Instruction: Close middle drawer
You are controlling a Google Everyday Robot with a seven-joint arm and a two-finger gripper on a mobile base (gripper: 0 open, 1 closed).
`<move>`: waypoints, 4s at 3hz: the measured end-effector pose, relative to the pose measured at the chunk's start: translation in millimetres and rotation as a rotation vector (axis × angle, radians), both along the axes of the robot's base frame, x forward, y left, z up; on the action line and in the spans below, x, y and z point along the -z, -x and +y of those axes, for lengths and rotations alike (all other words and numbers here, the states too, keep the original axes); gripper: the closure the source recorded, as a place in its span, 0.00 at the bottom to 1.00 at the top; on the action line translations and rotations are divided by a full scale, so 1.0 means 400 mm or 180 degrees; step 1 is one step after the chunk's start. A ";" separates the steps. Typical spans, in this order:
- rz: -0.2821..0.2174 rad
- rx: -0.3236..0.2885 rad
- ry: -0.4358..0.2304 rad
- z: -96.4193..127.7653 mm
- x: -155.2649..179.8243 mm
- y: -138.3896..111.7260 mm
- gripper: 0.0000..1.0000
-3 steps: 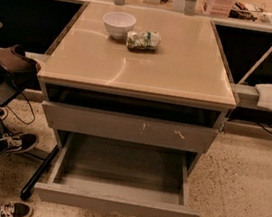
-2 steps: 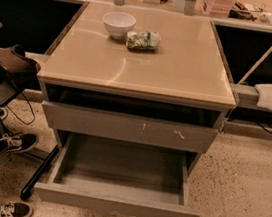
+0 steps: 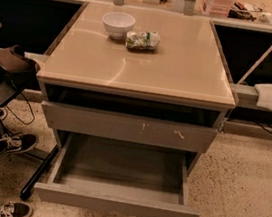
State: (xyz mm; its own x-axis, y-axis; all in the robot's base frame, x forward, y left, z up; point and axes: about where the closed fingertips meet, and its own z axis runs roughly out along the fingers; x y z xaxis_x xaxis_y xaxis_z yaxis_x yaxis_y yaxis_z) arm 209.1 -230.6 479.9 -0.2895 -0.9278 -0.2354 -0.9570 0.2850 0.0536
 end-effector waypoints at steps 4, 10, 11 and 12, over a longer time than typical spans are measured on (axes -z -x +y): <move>-0.0163 -0.0711 -0.0612 0.337 0.115 -0.247 0.00; 0.0070 -0.0518 -0.0682 0.334 0.227 -0.465 0.00; -0.0009 -0.0446 -0.0753 0.313 0.215 -0.538 0.00; -0.0042 -0.0408 -0.0775 0.312 0.204 -0.593 0.00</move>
Offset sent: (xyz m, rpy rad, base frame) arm 0.0346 0.1227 -0.0966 0.1444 0.0745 0.3267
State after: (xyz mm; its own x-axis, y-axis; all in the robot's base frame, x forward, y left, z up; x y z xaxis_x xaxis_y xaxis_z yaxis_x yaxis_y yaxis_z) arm 446.1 -105.7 398.4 -0.1687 -0.8723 -0.4589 -0.9855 0.1417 0.0928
